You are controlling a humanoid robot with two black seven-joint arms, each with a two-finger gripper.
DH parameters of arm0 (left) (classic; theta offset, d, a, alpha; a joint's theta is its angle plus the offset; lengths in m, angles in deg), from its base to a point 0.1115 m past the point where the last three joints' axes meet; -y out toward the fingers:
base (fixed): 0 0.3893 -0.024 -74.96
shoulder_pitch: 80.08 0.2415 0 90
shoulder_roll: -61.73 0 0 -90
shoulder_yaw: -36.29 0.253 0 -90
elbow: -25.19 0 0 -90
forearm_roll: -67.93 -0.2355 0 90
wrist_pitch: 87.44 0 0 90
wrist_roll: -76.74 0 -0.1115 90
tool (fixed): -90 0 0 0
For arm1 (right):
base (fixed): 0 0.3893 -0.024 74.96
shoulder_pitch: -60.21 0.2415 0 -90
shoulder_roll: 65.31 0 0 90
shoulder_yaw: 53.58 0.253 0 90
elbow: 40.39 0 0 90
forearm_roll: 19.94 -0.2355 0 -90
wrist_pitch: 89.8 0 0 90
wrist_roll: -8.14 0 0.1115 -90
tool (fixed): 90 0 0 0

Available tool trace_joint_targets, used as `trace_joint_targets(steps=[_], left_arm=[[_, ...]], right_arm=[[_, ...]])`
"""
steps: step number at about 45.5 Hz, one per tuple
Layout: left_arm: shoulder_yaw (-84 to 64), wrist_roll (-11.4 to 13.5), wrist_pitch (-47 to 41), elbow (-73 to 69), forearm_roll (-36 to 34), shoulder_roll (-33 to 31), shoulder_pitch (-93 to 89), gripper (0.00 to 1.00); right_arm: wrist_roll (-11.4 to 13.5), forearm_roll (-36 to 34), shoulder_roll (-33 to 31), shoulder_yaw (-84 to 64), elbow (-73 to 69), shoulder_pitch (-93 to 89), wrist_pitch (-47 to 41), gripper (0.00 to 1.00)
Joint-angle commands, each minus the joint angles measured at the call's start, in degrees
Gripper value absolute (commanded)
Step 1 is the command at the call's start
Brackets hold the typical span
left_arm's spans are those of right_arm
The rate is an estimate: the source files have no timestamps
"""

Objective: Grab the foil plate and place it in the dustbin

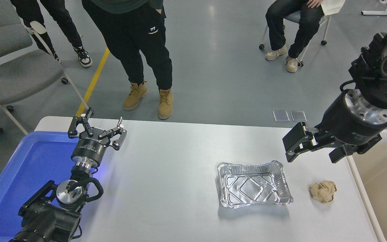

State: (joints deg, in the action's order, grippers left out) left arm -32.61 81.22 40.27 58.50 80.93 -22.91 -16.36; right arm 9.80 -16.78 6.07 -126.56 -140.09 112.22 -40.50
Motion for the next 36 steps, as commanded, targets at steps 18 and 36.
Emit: trace_joint_targets(steps=[18,36], left_arm=[[0.1,0.0,0.0,0.0,0.0,0.0,0.0,0.99],[0.1,0.0,0.0,0.0,-0.1,0.0,0.0,0.99]], right_arm=[[-0.1,0.3,0.1,0.9,0.7,-2.4,0.3,1.0],[0.0,0.9,5.0,4.2,6.1,-13.9,14.0,1.0]])
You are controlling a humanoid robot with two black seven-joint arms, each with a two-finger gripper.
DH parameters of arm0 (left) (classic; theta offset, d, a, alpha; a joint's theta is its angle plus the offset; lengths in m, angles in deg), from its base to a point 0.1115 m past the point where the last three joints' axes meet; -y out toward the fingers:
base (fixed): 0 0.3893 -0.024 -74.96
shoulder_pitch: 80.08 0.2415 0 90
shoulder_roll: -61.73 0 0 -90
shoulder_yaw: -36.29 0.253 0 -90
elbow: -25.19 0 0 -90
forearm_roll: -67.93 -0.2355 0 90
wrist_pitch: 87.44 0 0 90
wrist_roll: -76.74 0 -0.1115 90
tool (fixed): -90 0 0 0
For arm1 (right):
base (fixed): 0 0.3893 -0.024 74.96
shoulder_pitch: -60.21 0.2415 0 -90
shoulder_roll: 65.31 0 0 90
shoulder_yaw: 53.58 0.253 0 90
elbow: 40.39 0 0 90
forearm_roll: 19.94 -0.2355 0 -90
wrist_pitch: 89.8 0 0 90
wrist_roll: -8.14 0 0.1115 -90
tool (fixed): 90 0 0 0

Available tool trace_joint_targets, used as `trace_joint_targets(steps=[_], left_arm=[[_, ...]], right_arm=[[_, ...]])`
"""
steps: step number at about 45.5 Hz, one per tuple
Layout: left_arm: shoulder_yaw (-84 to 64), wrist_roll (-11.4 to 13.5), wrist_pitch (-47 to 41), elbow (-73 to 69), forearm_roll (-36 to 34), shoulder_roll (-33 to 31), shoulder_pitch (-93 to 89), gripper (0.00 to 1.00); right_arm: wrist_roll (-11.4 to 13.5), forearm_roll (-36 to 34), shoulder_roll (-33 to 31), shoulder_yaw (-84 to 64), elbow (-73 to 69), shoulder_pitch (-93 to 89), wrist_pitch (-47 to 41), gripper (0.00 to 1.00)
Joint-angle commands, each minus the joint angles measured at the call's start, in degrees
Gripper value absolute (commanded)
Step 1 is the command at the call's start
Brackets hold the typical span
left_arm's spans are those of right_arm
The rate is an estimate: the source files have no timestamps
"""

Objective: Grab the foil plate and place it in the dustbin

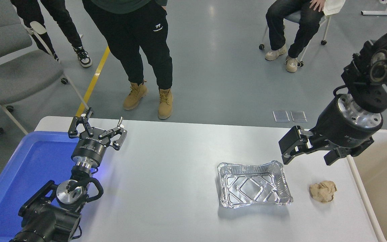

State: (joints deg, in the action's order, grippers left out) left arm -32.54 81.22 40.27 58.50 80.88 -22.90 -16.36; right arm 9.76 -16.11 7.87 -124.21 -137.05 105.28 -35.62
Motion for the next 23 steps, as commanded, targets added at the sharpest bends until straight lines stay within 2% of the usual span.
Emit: trace_joint_targets(steps=[1,5,13,23], left_arm=[[0.0,0.0,0.0,0.0,0.0,0.0,0.0,0.99],[0.0,0.0,0.0,0.0,0.0,0.0,0.0,0.99],[0.0,0.0,0.0,0.0,0.0,0.0,0.0,0.99],[0.0,0.0,0.0,0.0,0.0,0.0,0.0,0.99]], right_arm=[[0.1,0.2,3.6,2.2,3.6,-8.1,10.9,1.0],[0.1,0.6,5.5,2.5,4.9,-11.9,16.3,1.0],[0.0,4.4,5.6,3.0,6.7,-18.7,18.2,1.0],[0.0,7.0,7.9,2.7,12.2,-28.5,25.6,1.0]])
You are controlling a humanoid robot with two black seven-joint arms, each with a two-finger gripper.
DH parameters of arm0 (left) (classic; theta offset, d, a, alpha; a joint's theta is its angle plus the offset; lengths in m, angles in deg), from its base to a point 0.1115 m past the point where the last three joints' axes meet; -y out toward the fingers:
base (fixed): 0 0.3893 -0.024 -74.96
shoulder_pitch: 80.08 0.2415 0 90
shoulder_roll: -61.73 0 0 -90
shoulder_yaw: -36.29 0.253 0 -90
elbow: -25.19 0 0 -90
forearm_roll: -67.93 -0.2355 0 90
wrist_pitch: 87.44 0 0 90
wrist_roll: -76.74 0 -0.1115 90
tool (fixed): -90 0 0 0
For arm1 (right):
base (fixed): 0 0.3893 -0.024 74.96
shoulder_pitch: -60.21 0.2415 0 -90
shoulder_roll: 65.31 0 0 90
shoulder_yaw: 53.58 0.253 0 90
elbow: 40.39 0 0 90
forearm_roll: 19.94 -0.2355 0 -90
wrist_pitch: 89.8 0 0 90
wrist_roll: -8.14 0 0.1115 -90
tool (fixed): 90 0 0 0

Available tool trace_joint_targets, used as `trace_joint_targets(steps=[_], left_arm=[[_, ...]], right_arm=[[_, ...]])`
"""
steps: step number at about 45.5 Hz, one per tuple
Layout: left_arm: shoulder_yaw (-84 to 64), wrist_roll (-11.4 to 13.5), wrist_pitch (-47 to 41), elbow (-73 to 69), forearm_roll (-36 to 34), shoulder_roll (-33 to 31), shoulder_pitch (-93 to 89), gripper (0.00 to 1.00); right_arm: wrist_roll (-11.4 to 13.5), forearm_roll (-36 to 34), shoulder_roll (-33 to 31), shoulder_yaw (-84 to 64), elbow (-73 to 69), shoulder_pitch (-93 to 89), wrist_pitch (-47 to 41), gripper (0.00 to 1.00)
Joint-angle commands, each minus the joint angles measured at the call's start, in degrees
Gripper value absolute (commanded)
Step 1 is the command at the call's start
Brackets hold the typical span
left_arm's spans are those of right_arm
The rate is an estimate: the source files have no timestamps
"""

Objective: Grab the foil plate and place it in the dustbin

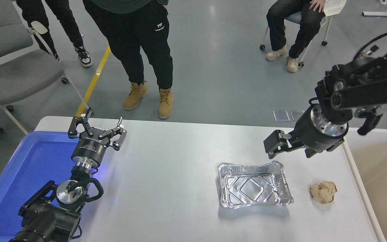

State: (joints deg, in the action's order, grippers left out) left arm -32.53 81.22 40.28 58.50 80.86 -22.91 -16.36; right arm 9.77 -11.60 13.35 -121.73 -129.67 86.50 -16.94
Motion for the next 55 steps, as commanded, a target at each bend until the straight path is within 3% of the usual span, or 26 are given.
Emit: trace_joint_targets(steps=[1,9,26,55], left_arm=[[0.0,0.0,0.0,0.0,0.0,0.0,0.0,0.99],[0.0,0.0,0.0,0.0,0.0,0.0,0.0,0.99],[0.0,0.0,0.0,0.0,0.0,0.0,0.0,0.99],[0.0,0.0,0.1,0.0,0.0,0.1,0.0,0.99]], right_arm=[[0.0,2.6,2.6,0.2,5.1,-10.6,7.4,1.0],[0.0,4.0,6.0,-0.5,8.5,-17.0,13.7,1.0],[0.0,4.4,11.3,-3.0,18.1,-26.6,17.7,1.0],[0.0,6.2,11.3,-5.9,31.8,-39.7,18.6,1.0]])
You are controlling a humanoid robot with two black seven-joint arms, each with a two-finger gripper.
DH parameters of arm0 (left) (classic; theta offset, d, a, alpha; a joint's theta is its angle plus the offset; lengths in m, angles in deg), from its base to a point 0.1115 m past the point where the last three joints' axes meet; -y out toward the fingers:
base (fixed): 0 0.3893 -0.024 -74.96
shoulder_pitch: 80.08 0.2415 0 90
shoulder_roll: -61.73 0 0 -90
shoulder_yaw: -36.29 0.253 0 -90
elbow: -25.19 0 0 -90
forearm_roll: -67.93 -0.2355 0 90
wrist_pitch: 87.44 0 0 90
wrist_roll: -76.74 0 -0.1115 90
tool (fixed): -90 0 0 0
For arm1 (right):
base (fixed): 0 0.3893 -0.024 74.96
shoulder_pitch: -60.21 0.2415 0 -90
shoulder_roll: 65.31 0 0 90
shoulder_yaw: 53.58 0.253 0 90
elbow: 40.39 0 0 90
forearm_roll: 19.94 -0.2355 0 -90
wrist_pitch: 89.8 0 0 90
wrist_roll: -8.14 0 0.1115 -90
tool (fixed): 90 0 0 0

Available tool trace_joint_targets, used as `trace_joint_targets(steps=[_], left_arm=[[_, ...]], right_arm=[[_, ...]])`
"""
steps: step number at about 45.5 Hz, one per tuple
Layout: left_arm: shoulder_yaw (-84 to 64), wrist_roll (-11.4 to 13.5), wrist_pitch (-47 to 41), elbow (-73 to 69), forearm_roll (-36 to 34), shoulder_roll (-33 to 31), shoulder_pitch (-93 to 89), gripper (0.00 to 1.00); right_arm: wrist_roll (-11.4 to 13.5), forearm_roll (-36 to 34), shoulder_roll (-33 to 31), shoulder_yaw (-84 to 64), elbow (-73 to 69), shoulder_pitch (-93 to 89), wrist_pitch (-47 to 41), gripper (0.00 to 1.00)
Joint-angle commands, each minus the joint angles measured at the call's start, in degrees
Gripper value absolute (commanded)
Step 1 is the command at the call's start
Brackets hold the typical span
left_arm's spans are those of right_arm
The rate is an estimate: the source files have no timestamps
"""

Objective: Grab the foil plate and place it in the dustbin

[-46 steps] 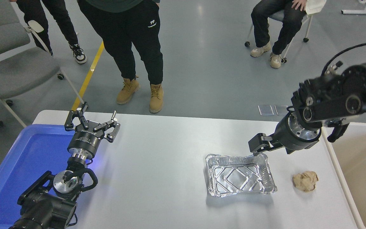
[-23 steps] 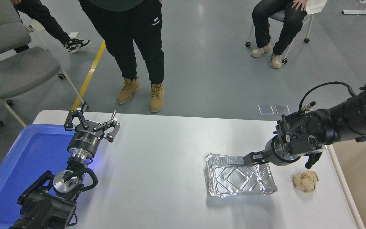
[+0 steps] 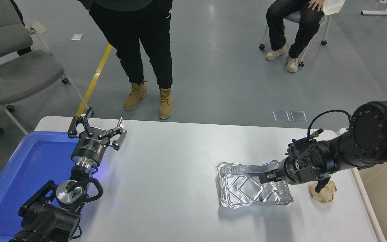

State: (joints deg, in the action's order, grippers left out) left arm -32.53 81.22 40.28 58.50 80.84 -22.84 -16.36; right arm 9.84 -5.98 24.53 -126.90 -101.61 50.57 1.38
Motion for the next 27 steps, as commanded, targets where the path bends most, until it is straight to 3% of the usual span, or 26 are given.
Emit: trace_joint_targets(steps=[1,9,17,25,27], left_arm=[[0.0,0.0,0.0,0.0,0.0,0.0,0.0,0.99],[0.0,0.0,0.0,0.0,0.0,-0.1,0.0,0.99],[0.0,0.0,0.1,0.0,0.0,0.0,0.0,0.99],[0.0,0.0,0.0,0.0,0.0,-0.1,0.0,0.99],[0.0,0.0,0.0,0.0,0.0,-0.1,0.0,0.99]], right_arm=[[0.0,0.5,0.2,-0.7,3.8,-4.0,0.3,1.0],[0.0,0.5,0.2,-0.7,4.2,-4.8,0.4,0.92],[0.0,0.7,0.2,-0.8,4.3,-5.4,0.5,0.5],[0.0,1.1,0.2,-0.9,4.3,-5.4,0.4,0.25],[0.0,1.3,0.2,-0.9,4.3,-5.4,0.4,0.08]])
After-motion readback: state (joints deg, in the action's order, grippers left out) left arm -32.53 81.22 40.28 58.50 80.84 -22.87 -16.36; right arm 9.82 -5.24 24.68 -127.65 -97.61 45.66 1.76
